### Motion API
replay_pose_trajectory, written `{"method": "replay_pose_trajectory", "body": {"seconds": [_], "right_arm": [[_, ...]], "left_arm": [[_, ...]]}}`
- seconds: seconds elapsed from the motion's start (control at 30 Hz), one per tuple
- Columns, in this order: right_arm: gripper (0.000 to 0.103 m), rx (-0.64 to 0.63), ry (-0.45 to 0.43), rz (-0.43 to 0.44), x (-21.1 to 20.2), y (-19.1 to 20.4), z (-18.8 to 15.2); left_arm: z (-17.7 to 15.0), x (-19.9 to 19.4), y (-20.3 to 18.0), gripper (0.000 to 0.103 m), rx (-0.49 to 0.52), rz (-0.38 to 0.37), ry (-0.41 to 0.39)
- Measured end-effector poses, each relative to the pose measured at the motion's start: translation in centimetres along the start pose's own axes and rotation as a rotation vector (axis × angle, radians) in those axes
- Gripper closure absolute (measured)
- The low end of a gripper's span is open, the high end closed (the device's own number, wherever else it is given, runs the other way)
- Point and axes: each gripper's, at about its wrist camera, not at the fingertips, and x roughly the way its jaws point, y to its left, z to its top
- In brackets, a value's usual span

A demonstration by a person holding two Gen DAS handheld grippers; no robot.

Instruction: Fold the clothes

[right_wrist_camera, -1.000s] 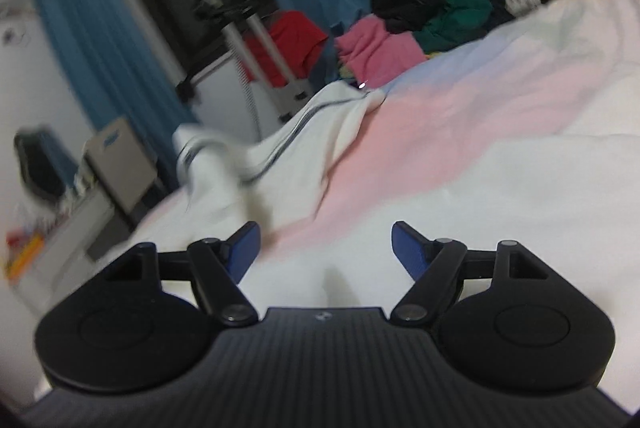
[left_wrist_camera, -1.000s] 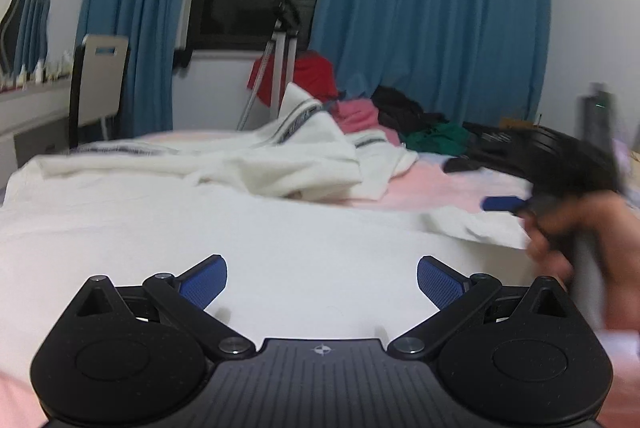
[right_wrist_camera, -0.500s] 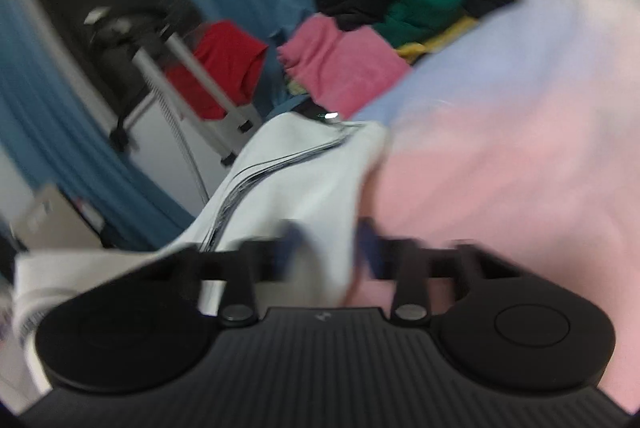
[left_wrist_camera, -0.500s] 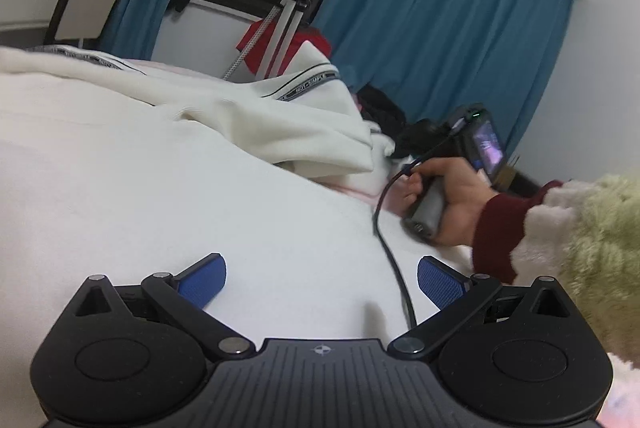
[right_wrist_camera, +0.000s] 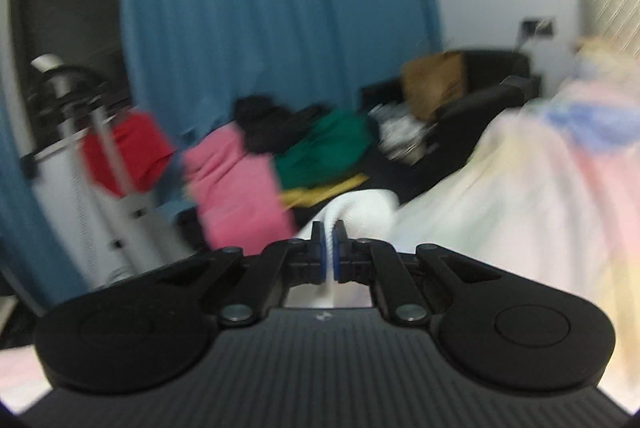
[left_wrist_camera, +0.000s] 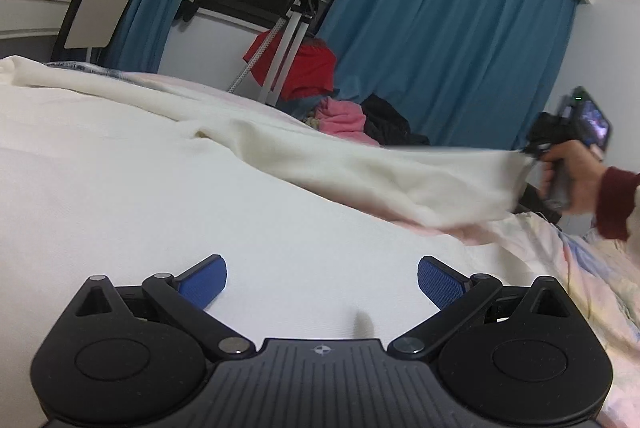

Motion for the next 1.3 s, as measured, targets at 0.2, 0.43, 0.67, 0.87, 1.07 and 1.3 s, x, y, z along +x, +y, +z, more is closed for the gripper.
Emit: {"method": "replay_pose_trajectory", "body": {"seconds": [0.2, 0.43, 0.67, 0.87, 1.07, 1.3], "right_arm": [[0.1, -0.169, -0.022, -0.183, 1.3, -5.1, 0.5], [0.097, 0.126, 0.104, -0.073, 1.3, -12.3, -6.2], [0.082, 0.459, 0.339, 0.08, 1.7, -14.7, -13.5], [0.074, 0.667, 0.296, 0.349, 4.2, -14.5, -14.9], [0.026, 0.651, 0.18, 0.44, 5.4, -11.9, -13.7], [0.04, 0.565, 0.272, 0.32, 6.6, -10.4, -12.4]], "left_arm": [[-0.2, 0.6, 0.1, 0.0, 0.019, 0.01, 0.025], [-0.5, 1.0, 0.3, 0.0, 0.027, 0.016, 0.035], [-0.8, 0.6, 0.5, 0.0, 0.012, 0.007, 0.032], [-1.0, 0.6, 0.7, 0.0, 0.002, 0.003, 0.033], [-1.1, 1.0, 0.8, 0.0, 0.003, -0.002, 0.037], [-1.3, 1.1, 0.9, 0.0, -0.002, -0.01, 0.034]]}}
